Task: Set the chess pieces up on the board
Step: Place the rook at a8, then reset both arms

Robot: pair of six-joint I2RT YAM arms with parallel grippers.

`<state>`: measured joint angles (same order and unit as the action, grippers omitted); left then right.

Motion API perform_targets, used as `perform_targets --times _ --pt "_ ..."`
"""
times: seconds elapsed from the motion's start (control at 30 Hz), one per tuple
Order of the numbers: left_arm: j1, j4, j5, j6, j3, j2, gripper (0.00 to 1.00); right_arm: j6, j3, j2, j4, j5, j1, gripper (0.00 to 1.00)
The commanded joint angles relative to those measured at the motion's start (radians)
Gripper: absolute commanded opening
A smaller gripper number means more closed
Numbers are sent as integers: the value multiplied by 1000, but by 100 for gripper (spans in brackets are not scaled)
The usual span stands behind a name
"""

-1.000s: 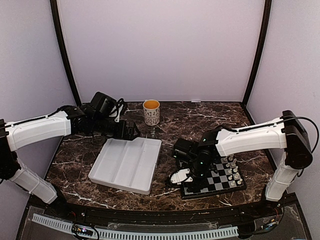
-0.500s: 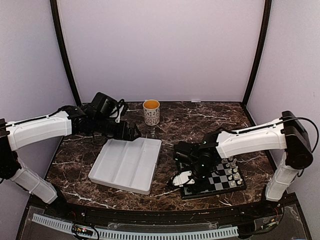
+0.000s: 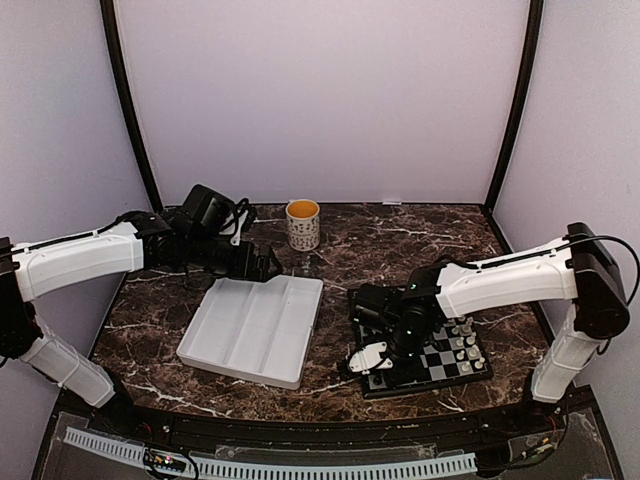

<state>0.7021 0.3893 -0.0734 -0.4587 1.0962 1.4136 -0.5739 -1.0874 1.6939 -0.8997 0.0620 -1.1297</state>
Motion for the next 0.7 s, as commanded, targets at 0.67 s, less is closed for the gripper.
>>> perform_targets --times 0.67 --pt "-1 -28 -24 -15 -15 -5 99 6 19 -55 13 -24 16 24"
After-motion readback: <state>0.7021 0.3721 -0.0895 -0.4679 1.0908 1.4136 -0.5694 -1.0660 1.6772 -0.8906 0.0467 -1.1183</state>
